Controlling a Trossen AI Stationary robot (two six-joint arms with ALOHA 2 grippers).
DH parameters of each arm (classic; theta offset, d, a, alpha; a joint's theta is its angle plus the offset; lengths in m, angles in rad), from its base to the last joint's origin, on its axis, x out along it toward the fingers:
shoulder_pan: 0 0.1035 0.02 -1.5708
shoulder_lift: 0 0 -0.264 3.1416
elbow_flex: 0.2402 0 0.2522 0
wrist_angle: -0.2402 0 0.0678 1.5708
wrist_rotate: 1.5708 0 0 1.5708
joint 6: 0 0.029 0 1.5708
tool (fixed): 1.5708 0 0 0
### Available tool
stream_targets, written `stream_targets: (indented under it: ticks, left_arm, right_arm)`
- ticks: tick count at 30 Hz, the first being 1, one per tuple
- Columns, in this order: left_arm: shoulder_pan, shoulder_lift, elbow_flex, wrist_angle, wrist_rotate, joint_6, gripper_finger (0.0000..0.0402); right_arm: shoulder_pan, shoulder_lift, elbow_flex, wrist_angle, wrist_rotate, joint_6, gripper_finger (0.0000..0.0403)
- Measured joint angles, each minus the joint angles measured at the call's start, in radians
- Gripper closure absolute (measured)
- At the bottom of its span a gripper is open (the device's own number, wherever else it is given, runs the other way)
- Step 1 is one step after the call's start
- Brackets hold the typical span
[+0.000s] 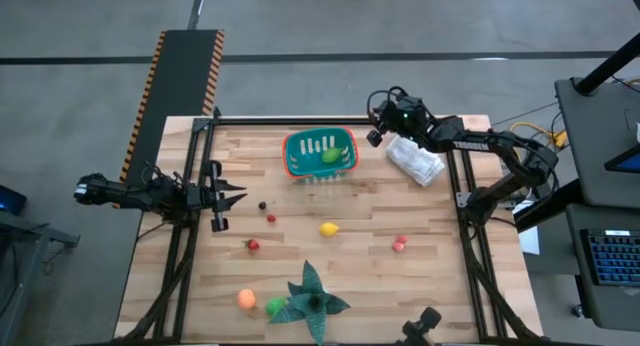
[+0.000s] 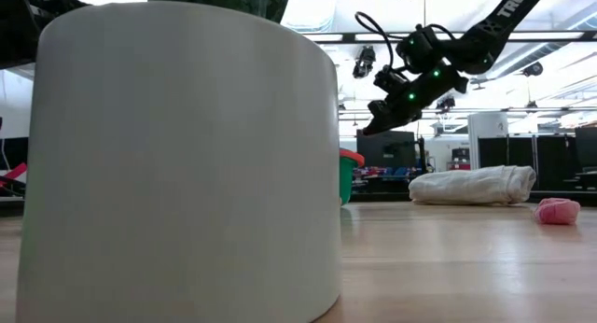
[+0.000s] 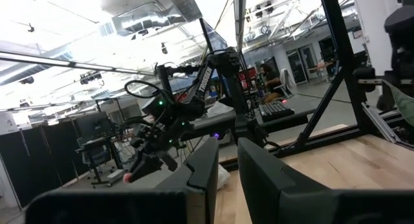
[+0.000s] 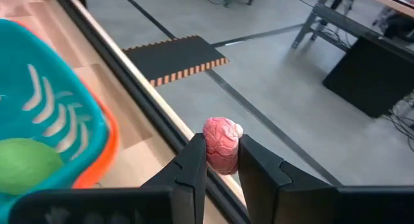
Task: Pick and placing Produce into tupperware
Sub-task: Put the peach toy into the bin
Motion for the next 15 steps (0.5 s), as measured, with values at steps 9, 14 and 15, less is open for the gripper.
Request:
stream_targets:
  ticks: [9, 14, 15]
  left_arm:
    - [0.0, 0.0, 0.0, 0.0, 0.0, 0.0, 0.0356]
    - [0.0, 0.0, 0.0, 0.0, 0.0, 0.0, 0.0356]
    - [0.0, 0.0, 0.0, 0.0, -0.001, 0.0, 0.0356]
  right_arm:
    - [-0.026, 0.0, 0.0, 0.0, -0.056, 0.053, 0.0335]
    - [-0.016, 0.0, 0.0, 0.004, -0.162, 0.096, 0.0335]
    - [-0.013, 0.0, 0.0, 0.009, -0.18, 0.106, 0.0335]
